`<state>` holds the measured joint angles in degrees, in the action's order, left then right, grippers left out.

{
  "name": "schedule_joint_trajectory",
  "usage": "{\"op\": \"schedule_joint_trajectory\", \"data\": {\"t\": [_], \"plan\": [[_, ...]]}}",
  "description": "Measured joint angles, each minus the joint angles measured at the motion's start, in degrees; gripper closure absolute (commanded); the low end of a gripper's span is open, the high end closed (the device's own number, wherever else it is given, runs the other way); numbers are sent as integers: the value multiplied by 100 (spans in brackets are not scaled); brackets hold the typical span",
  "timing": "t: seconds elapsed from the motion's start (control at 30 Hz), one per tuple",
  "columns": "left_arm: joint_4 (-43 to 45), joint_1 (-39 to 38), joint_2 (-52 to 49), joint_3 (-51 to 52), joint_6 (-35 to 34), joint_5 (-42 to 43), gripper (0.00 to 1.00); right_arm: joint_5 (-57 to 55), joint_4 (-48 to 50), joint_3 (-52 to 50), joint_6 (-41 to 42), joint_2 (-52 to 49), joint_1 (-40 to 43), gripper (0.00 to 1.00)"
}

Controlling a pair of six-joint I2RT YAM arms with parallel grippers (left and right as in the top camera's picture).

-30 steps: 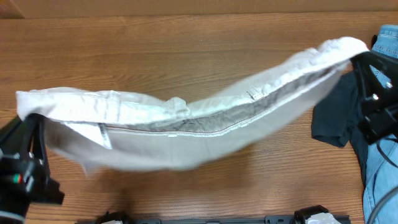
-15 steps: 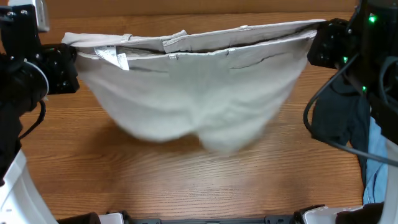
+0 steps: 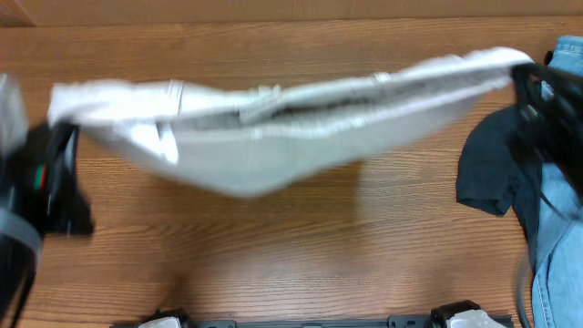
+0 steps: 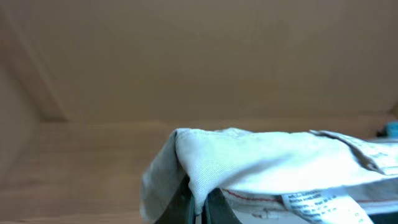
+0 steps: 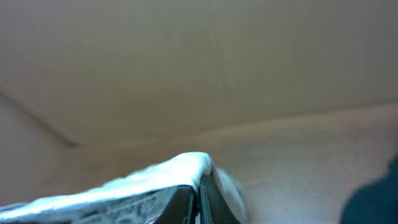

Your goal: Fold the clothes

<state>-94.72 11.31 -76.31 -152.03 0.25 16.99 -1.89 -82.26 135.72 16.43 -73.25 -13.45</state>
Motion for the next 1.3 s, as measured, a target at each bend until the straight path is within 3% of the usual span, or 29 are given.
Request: {"op": "schedule_joint_trajectory", "data": {"t": [0.23,0.57,0.73,0.9,1.1,1.3], "plan": [[-205,9,870,-260,-74,-505,96,319,-302,201,0,739,31,96],[31,9,354,-35,-179,-525,96,490,-391,140,4,-2,31,96],[1038,44,-710,4,-153,35,96,426,1145,157,-120,-962,44,96],[2249,68,-2470,190,-170,1226,96,402,2269,57,-595,-2288,83,96],[1847,70,-2848,348,483,739,96,398,2223,-42,-1056,-2483,81,96],[2376,68,-2929,236,925,614,96,313,3228,-15,-1294,-2511,153,96]]}}
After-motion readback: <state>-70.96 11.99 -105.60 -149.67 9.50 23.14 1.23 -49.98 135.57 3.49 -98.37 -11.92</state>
